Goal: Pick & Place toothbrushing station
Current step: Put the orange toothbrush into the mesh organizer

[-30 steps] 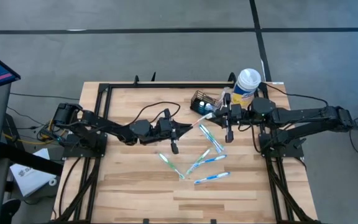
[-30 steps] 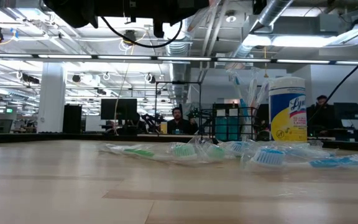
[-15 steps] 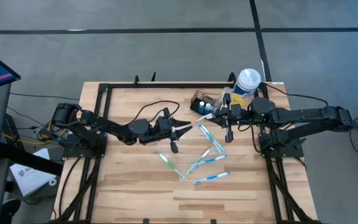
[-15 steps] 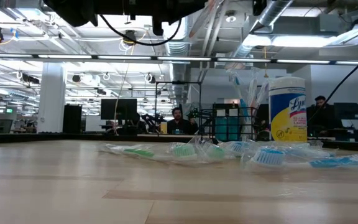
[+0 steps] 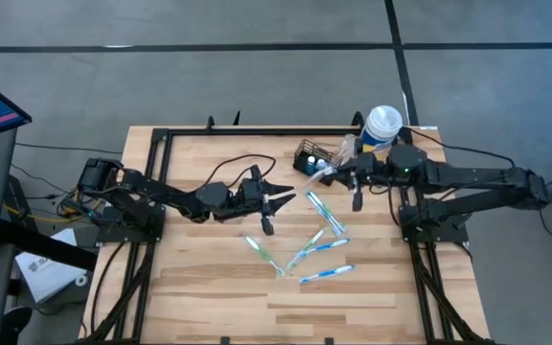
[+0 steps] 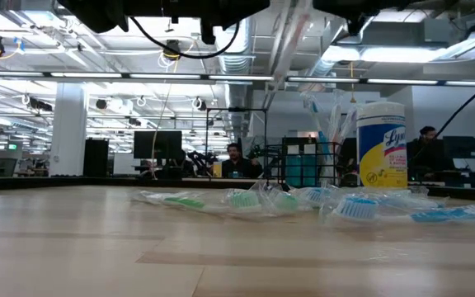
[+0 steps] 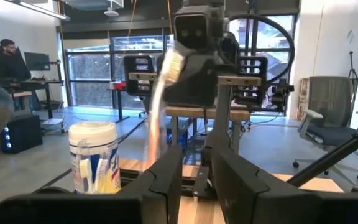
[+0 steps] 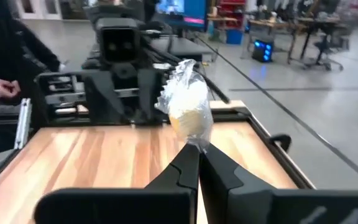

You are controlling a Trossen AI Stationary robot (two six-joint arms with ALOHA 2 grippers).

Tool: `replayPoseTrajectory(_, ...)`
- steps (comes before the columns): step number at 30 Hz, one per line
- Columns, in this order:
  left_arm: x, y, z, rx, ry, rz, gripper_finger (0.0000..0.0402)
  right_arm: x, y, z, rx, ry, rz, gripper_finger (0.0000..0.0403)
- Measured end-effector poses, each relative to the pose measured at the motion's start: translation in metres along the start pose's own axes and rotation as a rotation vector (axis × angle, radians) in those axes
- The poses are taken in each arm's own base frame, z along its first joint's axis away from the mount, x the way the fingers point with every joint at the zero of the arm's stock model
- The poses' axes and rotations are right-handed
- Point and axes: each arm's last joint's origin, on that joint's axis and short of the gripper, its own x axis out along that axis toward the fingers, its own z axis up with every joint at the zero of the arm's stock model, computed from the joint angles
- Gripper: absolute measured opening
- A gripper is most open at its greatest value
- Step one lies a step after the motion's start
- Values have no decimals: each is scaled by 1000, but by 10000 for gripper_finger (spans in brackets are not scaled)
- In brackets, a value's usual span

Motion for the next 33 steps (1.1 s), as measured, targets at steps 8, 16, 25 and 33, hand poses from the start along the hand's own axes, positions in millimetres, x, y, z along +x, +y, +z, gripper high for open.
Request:
replayPoseTrajectory(8,0,0,0,0,0,0,78,-17,-14,-5,37,87,-100,0)
replayPoseTrajectory(16,0,0,0,0,0,-4,77,-19,-27,-14,59,168,-254,0)
replayPoseTrajectory(25,0,0,0,1,2,-4,76,-24,-40,-18,58,215,-426,0)
replayPoseTrajectory(33,0,0,0,1,4,-2,76,-26,-44,-21,43,248,-544,0)
